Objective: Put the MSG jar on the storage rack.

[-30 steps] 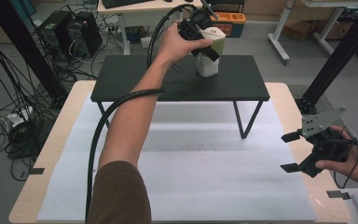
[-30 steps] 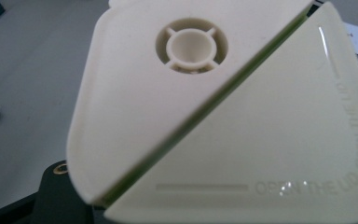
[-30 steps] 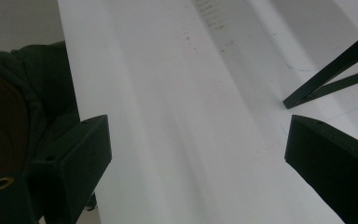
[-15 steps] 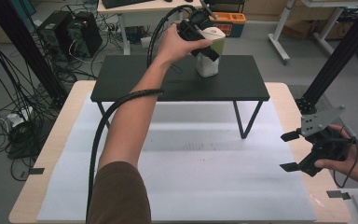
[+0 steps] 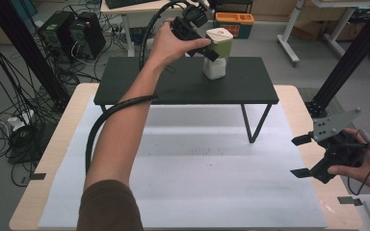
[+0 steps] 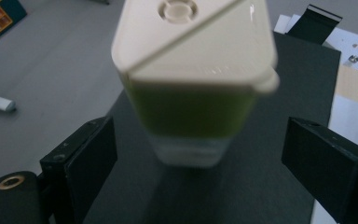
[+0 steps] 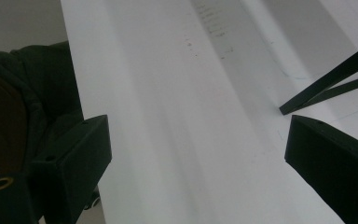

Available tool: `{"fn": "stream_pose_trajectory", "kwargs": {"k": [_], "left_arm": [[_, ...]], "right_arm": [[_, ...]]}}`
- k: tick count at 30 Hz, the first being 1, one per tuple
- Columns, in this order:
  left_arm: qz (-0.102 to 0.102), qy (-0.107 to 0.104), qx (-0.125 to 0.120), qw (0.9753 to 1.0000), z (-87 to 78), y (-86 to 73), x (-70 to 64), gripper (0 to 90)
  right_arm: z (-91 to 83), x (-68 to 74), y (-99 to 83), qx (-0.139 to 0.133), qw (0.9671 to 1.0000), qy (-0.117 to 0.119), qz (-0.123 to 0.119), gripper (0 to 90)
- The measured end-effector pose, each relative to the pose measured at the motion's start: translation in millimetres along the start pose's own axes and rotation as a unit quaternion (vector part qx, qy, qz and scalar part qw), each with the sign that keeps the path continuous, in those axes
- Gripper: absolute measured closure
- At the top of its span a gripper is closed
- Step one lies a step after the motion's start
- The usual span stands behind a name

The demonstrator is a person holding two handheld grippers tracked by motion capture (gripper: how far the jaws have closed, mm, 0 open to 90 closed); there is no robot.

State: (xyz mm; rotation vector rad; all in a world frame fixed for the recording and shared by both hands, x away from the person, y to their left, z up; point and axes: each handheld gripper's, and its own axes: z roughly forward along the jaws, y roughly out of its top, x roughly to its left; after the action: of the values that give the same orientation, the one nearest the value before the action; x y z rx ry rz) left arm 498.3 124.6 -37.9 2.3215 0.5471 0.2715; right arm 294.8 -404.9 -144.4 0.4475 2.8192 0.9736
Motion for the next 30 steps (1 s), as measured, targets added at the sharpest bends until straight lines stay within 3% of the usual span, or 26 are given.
{"fn": "stream_pose_trajectory", "kwargs": {"k": [2, 4, 5, 9, 13, 14, 15, 16, 18, 22, 23, 29, 30], "left_arm": [[0.005, 0.008, -0.002, 1.0, -15.6, -13.6, -13.0, 10.4], [0.004, 0.009, -0.003, 0.9999, -19.8, -17.4, -16.1, 10.3], [0.007, 0.011, -0.007, 0.9999, -32.5, -29.7, -26.4, 10.1], [0.008, 0.01, -0.011, 0.9998, -48.6, -46.5, -40.1, 9.6], [0.019, 0.013, -0.016, 0.9996, -72.6, -75.9, -64.3, 9.5], [0.021, 0.015, -0.019, 0.9995, -81.8, -91.5, -75.1, 9.2], [0.021, 0.015, -0.019, 0.9995, -81.8, -91.5, -75.1, 9.1], [0.02, 0.012, -0.02, 0.9995, -89.4, -106.2, -83.5, 9.1], [0.022, 0.013, -0.019, 0.9995, -92.0, -110.9, -87.3, 8.9], [0.025, 0.019, -0.015, 0.9994, -104.3, -141.5, -107.9, 8.9], [0.025, 0.019, -0.015, 0.9994, -104.3, -141.5, -107.9, 8.9], [0.019, 0.018, -0.009, 0.9996, -109.6, -181.1, -125.6, 8.8], [0.019, 0.018, -0.009, 0.9996, -109.6, -181.1, -125.6, 8.8]], "right_arm": [[-2.0, 3.8, 3.3, 0.0, 1.0, -0.002, -0.003, 7.0], [-3.1, 6.3, 5.4, 0.0, 1.0, -0.003, -0.004, 6.9], [-4.2, 9.5, 8.5, 0.0, 1.0, -0.005, -0.006, 7.0], [-5.4, 14.3, 13.2, 0.001, 0.9999, -0.007, -0.008, 6.9], [-4.8, 19.4, 19.5, -0.001, 0.9999, -0.01, -0.009, 6.8], [-3.8, 21.1, 22.7, 0.0, 0.9999, -0.01, -0.009, 6.8], [-3.8, 21.1, 22.7, 0.0, 0.9999, -0.01, -0.009, 6.8], [-1.9, 21.9, 25.9, 0.001, 0.9999, -0.01, -0.007, 6.5], [1.0, 21.2, 28.6, 0.002, 0.9999, -0.009, -0.007, 6.4], [9.3, 17.9, 33.3, 0.005, 1.0, -0.006, -0.002, 6.2], [9.3, 17.9, 33.3, 0.005, 1.0, -0.006, -0.002, 6.2], [25.4, 10.9, 40.2, 0.012, 0.9999, 0.005, 0.001, 6.1], [25.4, 10.9, 40.2, 0.012, 0.9999, 0.005, 0.001, 6.1]]}}
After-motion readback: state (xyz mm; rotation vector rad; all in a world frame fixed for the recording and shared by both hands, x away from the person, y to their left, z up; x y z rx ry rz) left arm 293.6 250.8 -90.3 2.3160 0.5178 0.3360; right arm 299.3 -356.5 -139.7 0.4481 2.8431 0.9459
